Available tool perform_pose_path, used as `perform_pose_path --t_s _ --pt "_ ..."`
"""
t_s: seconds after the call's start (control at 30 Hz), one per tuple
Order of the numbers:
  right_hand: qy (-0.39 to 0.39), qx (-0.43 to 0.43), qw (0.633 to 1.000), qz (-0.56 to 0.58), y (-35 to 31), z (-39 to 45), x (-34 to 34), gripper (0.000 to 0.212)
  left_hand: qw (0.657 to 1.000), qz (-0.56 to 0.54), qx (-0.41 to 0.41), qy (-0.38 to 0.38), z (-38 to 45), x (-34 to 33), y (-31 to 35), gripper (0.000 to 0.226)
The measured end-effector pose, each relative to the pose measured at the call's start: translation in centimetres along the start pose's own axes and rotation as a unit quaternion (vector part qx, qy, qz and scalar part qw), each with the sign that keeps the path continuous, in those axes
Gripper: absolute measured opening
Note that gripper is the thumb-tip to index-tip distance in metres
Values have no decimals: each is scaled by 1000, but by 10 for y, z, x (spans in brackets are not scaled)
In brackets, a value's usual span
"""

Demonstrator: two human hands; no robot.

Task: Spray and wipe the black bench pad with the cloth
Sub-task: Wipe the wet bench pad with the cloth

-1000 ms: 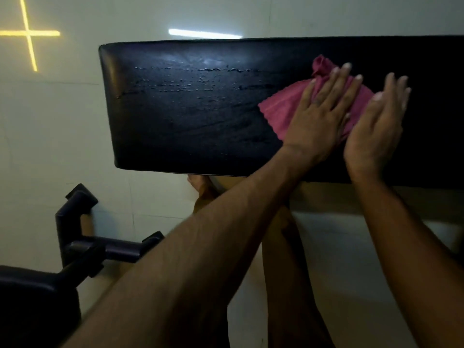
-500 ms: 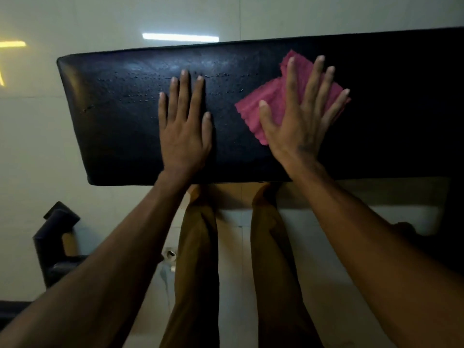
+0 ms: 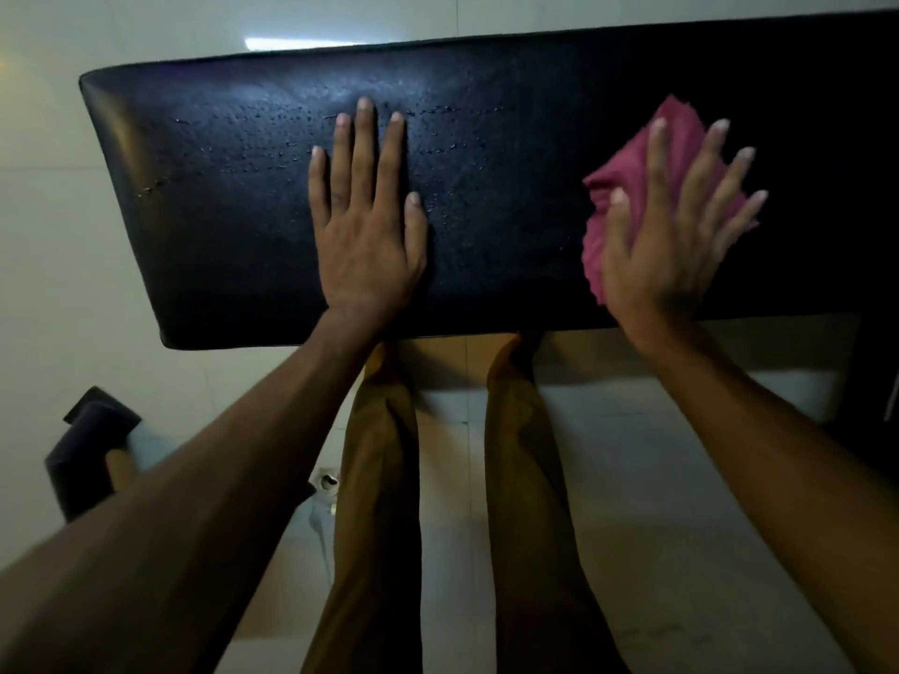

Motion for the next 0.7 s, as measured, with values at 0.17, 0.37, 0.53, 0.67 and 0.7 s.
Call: perform_pose_path --t_s 0.17,0.37,0.53,0.67,0.7 --pt "8 187 981 43 -87 -70 -5 60 1000 9 -1 -3 0 -1 0 60" --pt "-10 126 992 24 44 -76 -21 57 1000 6 -7 -3 1 -2 1 61" --pt "8 -267 959 94 97 22 -8 61 1000 -9 -3 13 0 -2 3 62" --pt "50 -96 989 99 1 1 2 58 1000 -18 16 -2 -1 0 4 63" --pt "38 28 995 85 -22 -17 2 58 1000 -18 17 -5 -1 0 5 63"
Point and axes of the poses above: each hand's wrist, its own z-axis towards the middle knuckle, its own x-axis out of the back of the hand, y = z × x, the point moved 5 cm from there along z, towards the middle knuckle, and after that the axes turned 10 degrees about -z, right-handed, at the moved point
